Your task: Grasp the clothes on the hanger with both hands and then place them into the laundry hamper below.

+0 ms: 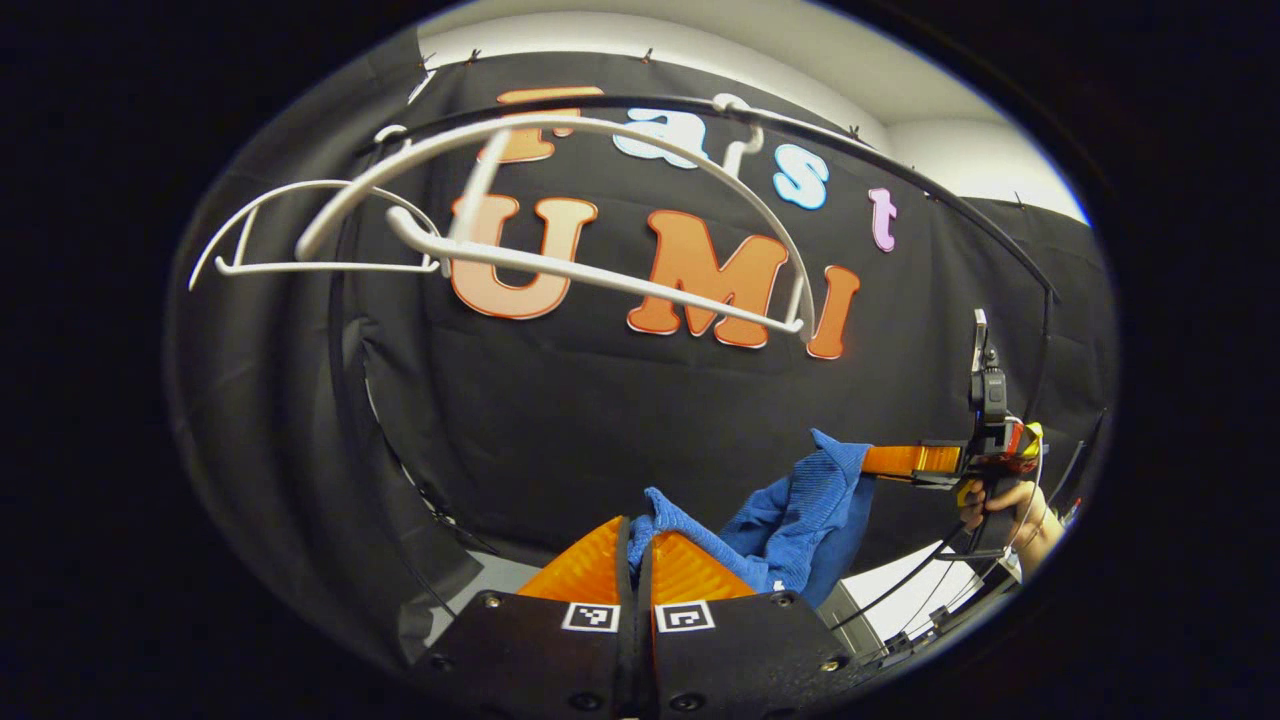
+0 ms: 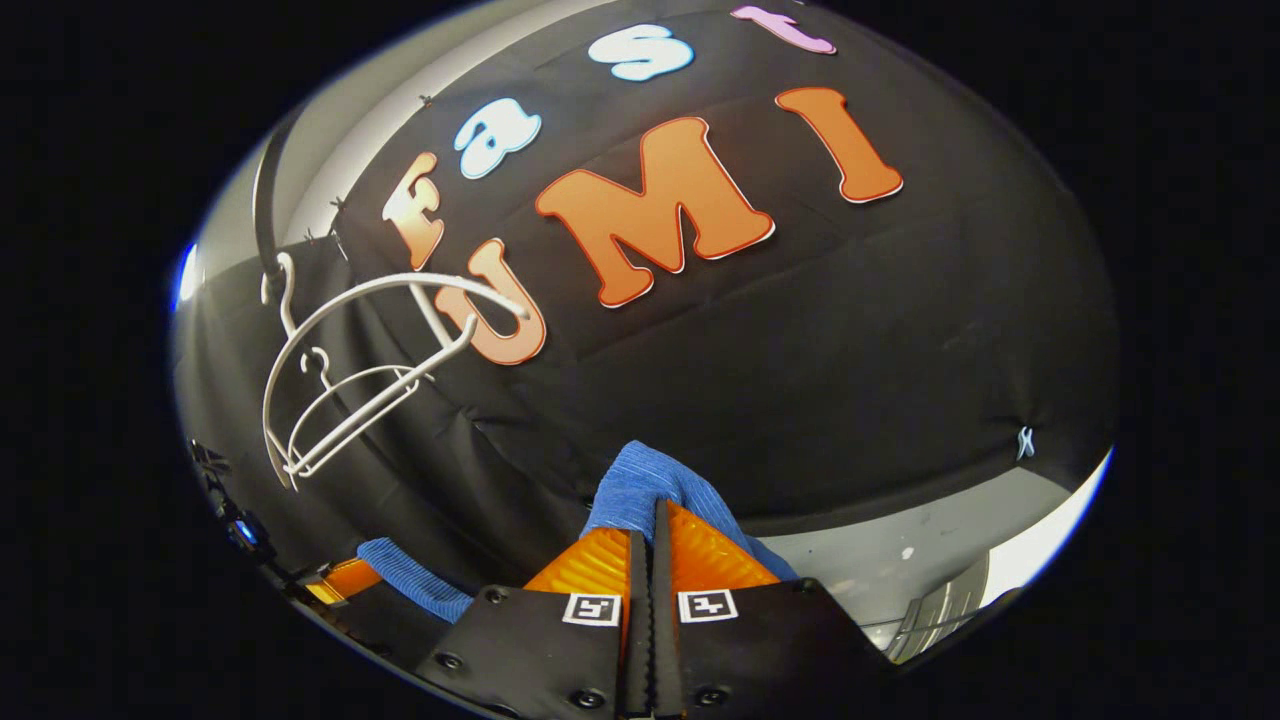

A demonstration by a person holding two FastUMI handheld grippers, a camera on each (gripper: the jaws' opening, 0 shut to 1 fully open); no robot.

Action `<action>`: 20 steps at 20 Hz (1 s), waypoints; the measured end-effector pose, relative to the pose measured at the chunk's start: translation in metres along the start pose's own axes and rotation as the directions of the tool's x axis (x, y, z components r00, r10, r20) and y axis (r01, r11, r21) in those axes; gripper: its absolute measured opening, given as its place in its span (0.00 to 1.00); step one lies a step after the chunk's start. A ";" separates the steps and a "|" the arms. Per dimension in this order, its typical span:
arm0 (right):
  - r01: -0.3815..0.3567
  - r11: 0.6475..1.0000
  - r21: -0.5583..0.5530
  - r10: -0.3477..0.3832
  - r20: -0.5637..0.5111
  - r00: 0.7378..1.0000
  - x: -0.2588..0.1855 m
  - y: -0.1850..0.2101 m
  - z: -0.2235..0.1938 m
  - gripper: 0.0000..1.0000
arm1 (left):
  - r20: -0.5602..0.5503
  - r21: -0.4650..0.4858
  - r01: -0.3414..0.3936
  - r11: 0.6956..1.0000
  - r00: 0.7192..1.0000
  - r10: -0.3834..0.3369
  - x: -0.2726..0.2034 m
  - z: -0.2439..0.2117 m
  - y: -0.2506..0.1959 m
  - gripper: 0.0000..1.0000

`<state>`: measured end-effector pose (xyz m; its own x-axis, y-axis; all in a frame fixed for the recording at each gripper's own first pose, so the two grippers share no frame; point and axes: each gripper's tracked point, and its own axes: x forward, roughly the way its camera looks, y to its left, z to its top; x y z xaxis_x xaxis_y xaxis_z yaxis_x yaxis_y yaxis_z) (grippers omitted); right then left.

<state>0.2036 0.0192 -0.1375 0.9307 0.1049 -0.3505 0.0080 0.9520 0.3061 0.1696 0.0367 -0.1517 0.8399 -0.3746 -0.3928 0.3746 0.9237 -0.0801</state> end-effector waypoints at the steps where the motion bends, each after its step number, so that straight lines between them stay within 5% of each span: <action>1: 0.006 1.000 -0.013 -0.006 -0.003 1.000 -0.002 0.001 -0.004 0.08 | -0.013 -0.011 0.012 1.000 1.000 -0.012 0.008 -0.006 -0.007 0.00; 6: 0.039 0.994 -0.101 -0.044 -0.049 0.998 -0.010 -0.007 -0.040 0.08 | -0.082 -0.029 0.023 0.999 0.996 -0.026 0.033 -0.041 -0.020 0.00; 12: 0.096 0.994 -0.054 -0.101 -0.117 0.988 -0.009 -0.036 -0.084 0.08 | -0.207 -0.044 0.029 0.999 0.978 -0.037 0.057 -0.092 -0.033 0.00; 20: 0.191 0.981 -0.044 -0.196 -0.193 0.961 0.001 -0.078 -0.133 0.08 | -0.399 -0.096 0.028 0.995 0.915 -0.064 0.078 -0.158 -0.045 0.00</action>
<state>0.1553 -0.0165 -0.2791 0.8224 -0.0301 -0.5680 0.1693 0.9663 0.1940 0.1560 -0.0213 -0.3232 0.5873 -0.3698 -0.7199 0.3585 0.9164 -0.1782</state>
